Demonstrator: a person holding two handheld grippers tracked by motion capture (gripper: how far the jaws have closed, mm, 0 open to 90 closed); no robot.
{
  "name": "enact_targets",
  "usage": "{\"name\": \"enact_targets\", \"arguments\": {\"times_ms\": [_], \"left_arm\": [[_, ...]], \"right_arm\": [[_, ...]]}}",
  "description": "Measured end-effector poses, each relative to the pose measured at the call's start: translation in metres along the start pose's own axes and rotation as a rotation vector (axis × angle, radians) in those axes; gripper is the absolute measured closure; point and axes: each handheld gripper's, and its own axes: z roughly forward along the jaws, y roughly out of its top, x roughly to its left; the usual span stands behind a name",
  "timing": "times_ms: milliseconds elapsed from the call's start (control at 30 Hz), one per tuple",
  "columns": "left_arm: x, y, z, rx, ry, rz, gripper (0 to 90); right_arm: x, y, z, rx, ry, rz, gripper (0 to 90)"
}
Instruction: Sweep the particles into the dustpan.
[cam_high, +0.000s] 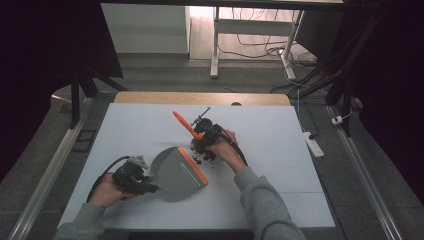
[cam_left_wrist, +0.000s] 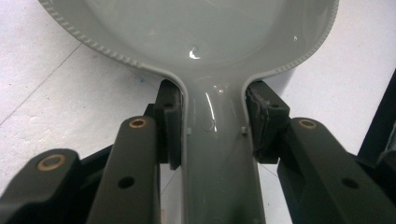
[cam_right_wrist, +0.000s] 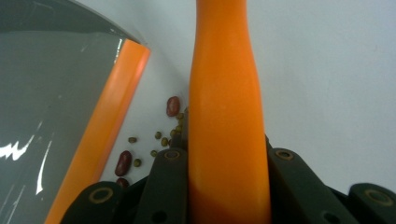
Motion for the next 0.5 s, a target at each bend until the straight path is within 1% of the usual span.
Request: {"name": "enact_targets", "arguments": {"times_ms": [100, 200, 367, 400, 500], "left_arm": [[0.0, 0.0, 0.0, 0.004, 0.0, 0.004, 61.5], [0.0, 0.0, 0.0, 0.004, -0.001, 0.005, 61.5], [0.0, 0.0, 0.0, 0.005, -0.001, 0.003, 61.5], [0.0, 0.0, 0.0, 0.005, -0.002, 0.003, 61.5], [0.0, 0.0, 0.0, 0.005, -0.002, 0.003, 61.5]], "right_arm": [[0.003, 0.001, 0.0, 0.004, 0.002, -0.001, 77.1], [0.007, 0.002, 0.0, 0.005, 0.018, -0.002, 77.1], [0.019, 0.004, 0.001, 0.003, 0.041, -0.018, 77.1], [0.021, 0.005, 0.001, 0.006, 0.044, -0.029, 77.1], [0.029, 0.005, 0.001, -0.005, 0.065, -0.031, 77.1]]}}
